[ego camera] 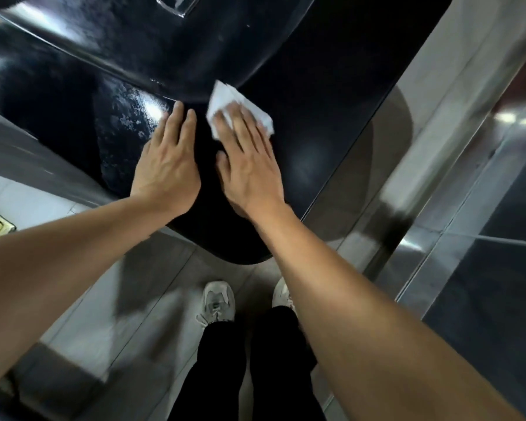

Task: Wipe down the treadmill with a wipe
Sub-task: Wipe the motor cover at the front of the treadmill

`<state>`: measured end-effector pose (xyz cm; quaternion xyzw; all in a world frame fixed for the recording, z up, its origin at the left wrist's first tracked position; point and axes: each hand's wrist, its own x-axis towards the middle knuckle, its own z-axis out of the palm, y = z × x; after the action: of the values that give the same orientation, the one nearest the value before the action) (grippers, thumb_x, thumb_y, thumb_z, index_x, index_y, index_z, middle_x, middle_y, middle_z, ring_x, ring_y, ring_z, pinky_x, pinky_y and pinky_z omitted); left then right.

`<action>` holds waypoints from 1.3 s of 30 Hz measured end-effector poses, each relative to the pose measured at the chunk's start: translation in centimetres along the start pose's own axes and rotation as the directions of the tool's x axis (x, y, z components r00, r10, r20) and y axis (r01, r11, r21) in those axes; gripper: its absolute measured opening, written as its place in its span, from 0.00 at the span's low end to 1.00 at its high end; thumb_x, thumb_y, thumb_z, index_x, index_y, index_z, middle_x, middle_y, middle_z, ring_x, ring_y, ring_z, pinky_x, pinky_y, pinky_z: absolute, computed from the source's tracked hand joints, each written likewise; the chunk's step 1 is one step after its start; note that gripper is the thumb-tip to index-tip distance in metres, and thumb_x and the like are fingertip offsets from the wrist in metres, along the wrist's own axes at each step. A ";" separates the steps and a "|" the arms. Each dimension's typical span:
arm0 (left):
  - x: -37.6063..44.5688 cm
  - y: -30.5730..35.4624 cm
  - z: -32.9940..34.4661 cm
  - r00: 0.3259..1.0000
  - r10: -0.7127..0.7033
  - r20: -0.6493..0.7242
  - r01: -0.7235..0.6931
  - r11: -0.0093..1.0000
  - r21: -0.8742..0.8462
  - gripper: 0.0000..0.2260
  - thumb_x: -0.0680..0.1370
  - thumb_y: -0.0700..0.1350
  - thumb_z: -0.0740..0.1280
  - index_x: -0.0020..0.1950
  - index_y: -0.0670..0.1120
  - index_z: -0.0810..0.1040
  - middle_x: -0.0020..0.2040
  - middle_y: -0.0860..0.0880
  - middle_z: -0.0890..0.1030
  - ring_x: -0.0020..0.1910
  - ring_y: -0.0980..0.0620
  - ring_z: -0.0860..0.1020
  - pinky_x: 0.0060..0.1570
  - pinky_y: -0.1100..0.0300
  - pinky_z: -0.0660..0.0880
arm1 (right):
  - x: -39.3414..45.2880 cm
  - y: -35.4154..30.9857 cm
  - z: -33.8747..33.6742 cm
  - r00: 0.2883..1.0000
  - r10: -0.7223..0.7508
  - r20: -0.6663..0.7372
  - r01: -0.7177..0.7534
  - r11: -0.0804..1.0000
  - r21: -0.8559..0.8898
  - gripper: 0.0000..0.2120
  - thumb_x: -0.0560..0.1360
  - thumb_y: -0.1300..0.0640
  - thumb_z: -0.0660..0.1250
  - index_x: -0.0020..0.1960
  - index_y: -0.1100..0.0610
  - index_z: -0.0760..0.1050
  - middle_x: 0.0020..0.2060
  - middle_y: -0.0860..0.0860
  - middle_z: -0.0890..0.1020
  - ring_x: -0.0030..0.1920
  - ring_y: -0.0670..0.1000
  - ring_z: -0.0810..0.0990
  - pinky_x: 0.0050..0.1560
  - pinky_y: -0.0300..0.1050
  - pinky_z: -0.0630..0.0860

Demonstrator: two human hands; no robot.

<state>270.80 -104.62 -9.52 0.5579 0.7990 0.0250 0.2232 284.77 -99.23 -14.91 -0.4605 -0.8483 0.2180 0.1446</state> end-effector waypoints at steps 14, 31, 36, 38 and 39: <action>0.4 0.7 0.6 0.997 0.070 -0.017 -0.070 0.997 0.021 0.29 0.83 0.43 0.56 0.84 0.49 0.51 0.85 0.47 0.47 0.83 0.43 0.47 0.80 0.44 0.54 | 2.9 -0.4 -1.1 0.997 0.071 0.027 -0.074 0.990 0.121 0.27 0.83 0.51 0.52 0.81 0.55 0.59 0.81 0.56 0.57 0.81 0.53 0.51 0.81 0.52 0.46; 2.8 2.1 -0.1 0.993 0.107 0.054 -0.106 0.994 -0.024 0.30 0.81 0.49 0.47 0.84 0.51 0.48 0.85 0.47 0.48 0.83 0.44 0.45 0.81 0.41 0.49 | 4.9 1.2 -1.5 0.992 0.108 -0.063 -0.095 0.978 0.183 0.26 0.82 0.52 0.50 0.79 0.57 0.64 0.79 0.56 0.62 0.81 0.54 0.56 0.80 0.55 0.54; 2.5 3.0 -1.1 0.989 0.068 0.128 -0.067 0.998 -0.007 0.35 0.81 0.37 0.55 0.85 0.50 0.42 0.84 0.47 0.42 0.83 0.44 0.41 0.81 0.42 0.47 | 0.1 5.5 -2.4 0.764 0.635 -0.113 -0.585 0.756 0.293 0.27 0.85 0.48 0.48 0.82 0.55 0.52 0.82 0.54 0.52 0.82 0.50 0.44 0.80 0.53 0.48; 2.5 3.6 -1.1 0.991 0.043 0.128 -0.045 0.999 0.011 0.36 0.81 0.37 0.56 0.84 0.51 0.41 0.84 0.47 0.41 0.83 0.44 0.40 0.81 0.42 0.47 | -0.8 5.5 -2.5 0.662 0.746 -0.075 -0.687 0.644 0.336 0.28 0.85 0.48 0.47 0.83 0.53 0.48 0.82 0.54 0.47 0.82 0.49 0.40 0.81 0.54 0.45; 2.6 3.9 -1.2 0.991 0.028 0.129 -0.030 0.999 0.016 0.36 0.81 0.37 0.57 0.84 0.51 0.41 0.84 0.47 0.42 0.83 0.44 0.41 0.81 0.43 0.47 | -0.1 5.2 -2.5 0.647 0.759 -0.071 -0.704 0.630 0.328 0.28 0.85 0.47 0.47 0.83 0.54 0.48 0.82 0.55 0.47 0.82 0.50 0.40 0.81 0.54 0.44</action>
<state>273.06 -100.52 -8.22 0.5718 0.7748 -0.0150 0.2691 289.66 -96.16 -15.41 -0.7613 -0.5289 0.3236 0.1897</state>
